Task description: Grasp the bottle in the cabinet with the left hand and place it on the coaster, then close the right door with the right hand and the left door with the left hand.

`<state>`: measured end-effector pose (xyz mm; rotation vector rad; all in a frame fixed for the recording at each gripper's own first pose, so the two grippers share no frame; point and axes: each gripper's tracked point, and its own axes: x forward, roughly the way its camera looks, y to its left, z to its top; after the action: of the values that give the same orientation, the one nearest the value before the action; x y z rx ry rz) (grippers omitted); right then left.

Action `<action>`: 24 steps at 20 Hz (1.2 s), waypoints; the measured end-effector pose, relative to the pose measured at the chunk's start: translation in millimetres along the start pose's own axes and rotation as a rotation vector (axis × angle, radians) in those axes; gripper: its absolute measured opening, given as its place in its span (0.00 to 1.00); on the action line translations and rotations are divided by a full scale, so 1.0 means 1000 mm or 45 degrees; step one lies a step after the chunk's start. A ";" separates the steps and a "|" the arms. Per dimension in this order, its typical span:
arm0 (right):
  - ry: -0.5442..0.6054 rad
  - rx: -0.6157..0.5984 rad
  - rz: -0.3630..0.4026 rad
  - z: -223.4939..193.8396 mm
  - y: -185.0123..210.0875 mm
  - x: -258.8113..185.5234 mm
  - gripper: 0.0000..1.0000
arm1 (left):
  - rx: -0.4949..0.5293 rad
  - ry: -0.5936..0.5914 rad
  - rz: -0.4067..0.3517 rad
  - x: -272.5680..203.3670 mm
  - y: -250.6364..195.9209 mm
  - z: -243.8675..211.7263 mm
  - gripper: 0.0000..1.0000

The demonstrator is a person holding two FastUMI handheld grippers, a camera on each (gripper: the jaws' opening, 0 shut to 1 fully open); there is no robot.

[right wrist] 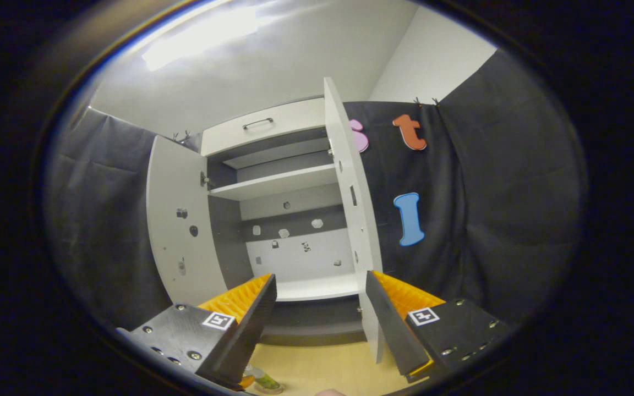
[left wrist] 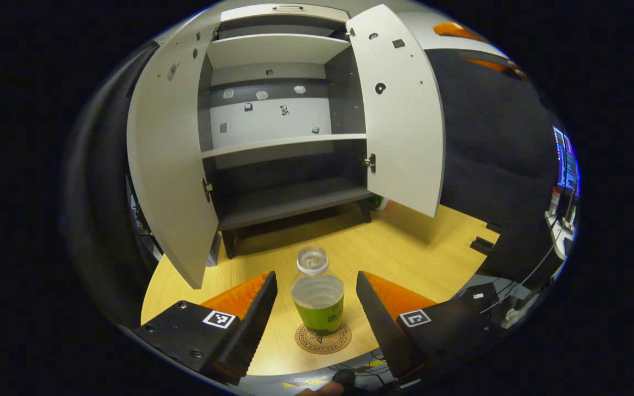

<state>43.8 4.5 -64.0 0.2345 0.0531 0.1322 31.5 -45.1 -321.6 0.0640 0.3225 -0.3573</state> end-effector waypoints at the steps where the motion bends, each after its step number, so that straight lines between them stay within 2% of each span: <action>1: -0.011 -0.001 -0.018 0.000 -0.006 -0.003 0.98 | 0.002 -0.026 0.001 -0.007 0.003 0.016 0.93; 6: -0.037 0.009 -0.135 0.000 -0.044 -0.004 0.98 | 0.005 -0.152 0.053 -0.045 0.025 0.087 0.93; 10: -0.070 0.003 -0.218 0.008 -0.076 0.001 0.98 | -0.044 -0.276 0.003 -0.076 0.028 0.150 0.93; 13: -0.074 -0.011 -0.298 0.014 -0.108 0.008 0.98 | -0.001 -0.353 0.025 -0.095 0.045 0.191 0.93; 14: -0.075 -0.019 -0.318 0.017 -0.117 0.013 0.98 | 0.006 -0.369 0.029 -0.099 0.050 0.202 0.98; 19: -0.073 -0.165 -0.404 0.036 -0.167 0.044 0.98 | -0.022 -0.387 0.080 -0.119 0.084 0.242 0.98; 24: -0.005 -0.222 -0.407 0.038 -0.214 0.095 0.98 | 0.022 -0.457 0.200 -0.139 0.132 0.263 0.98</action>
<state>166.6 -197.5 -81.1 0.0504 0.0740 -0.1816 33.1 93.4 -27.5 0.0408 -0.0410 -0.2103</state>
